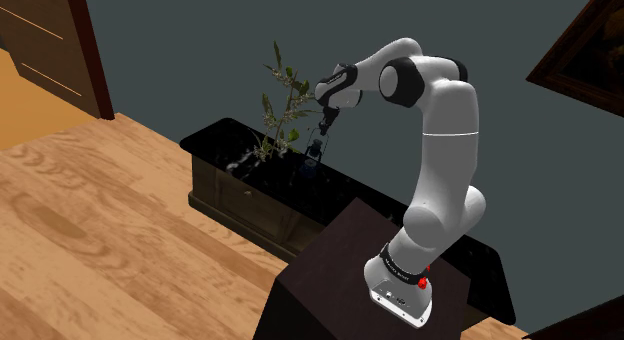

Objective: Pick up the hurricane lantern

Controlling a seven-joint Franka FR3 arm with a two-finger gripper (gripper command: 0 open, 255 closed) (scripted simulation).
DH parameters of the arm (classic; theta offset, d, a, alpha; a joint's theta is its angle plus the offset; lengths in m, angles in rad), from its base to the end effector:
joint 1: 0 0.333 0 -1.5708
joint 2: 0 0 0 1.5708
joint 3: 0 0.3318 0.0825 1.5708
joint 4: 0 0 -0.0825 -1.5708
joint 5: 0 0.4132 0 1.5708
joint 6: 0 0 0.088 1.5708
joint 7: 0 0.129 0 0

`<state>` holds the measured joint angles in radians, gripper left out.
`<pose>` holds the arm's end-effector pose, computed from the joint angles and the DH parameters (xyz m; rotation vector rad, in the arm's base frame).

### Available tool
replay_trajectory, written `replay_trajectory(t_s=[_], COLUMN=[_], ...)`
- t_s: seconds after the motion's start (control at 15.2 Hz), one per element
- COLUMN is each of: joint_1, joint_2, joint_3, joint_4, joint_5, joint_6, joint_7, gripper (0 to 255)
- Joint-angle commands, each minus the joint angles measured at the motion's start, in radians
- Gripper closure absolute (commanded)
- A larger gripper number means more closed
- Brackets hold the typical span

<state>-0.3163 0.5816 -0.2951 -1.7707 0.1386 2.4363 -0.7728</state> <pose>0.5862 -0.3893 0.2265 3.0156 0.1744 0.0716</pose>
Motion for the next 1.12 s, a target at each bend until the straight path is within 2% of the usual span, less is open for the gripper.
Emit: replay_trajectory(t_s=[0.0, 1.06], joint_1=[0.002, 0.021], joint_2=[-0.009, -0.118], joint_3=[-0.002, -0.028], joint_4=[-0.001, 0.035], joint_5=[-0.003, -0.04], joint_6=[-0.009, -0.151], joint_7=[0.001, 0.018], gripper=[255, 255])
